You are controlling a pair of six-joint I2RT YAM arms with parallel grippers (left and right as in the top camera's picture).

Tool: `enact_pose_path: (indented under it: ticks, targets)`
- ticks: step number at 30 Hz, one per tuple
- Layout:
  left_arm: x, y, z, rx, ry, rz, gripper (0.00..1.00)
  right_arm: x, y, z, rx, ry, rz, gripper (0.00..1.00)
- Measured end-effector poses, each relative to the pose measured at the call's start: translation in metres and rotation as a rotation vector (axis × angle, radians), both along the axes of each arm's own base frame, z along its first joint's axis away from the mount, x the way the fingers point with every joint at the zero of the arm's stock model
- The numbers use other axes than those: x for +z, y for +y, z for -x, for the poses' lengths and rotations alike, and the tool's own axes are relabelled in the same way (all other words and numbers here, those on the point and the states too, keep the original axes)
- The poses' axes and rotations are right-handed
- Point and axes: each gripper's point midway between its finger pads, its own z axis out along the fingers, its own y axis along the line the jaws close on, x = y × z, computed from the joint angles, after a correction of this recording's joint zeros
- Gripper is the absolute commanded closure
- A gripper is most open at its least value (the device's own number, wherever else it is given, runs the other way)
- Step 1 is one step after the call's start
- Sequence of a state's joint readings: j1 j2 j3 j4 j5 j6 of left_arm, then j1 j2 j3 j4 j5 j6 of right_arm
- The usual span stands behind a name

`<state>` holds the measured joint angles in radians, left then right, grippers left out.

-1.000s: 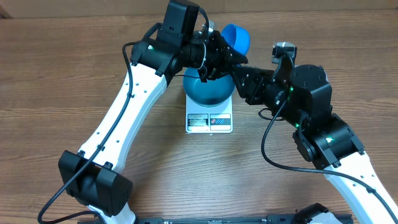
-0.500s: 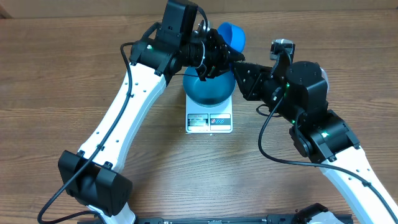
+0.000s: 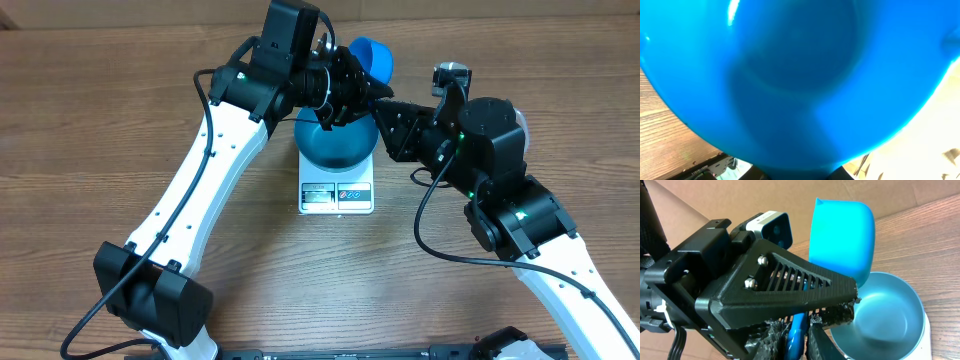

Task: Scoop item into bowl and weigh 150g on scale
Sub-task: 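Move the right gripper to the scoop handle and grasp it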

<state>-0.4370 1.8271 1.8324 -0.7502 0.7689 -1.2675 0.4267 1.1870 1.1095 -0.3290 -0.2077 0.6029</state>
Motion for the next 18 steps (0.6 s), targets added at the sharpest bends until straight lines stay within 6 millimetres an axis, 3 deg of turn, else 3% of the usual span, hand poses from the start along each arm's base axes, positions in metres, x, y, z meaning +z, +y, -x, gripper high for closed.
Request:
enact_pose_path:
  ticks: [2, 6, 9, 14, 18]
  targets:
    - [-0.0002, 0.0002, -0.0004, 0.007, 0.007, 0.000, 0.91, -0.0001, 0.0004, 0.0003, 0.002, 0.001, -0.001, 0.85]
    - [-0.0004, 0.0004, -0.0007, 0.010, 0.010, 0.000, 0.90, -0.0002, 0.0004, 0.0004, 0.003, 0.001, 0.001, 0.96]
    - [-0.0012, 0.0011, -0.0019, 0.019, 0.010, -0.006, 0.87, -0.0019, -0.0008, -0.0005, -0.004, 0.005, 0.005, 0.96]
    - [-0.0017, 0.0017, -0.0029, 0.024, 0.007, -0.010, 0.62, -0.0026, -0.0009, -0.0009, -0.006, 0.007, 0.005, 0.96]
    - [-0.0013, 0.0016, -0.0034, 0.022, 0.000, -0.011, 0.25, -0.0020, -0.0002, -0.0006, -0.002, 0.005, 0.003, 0.96]
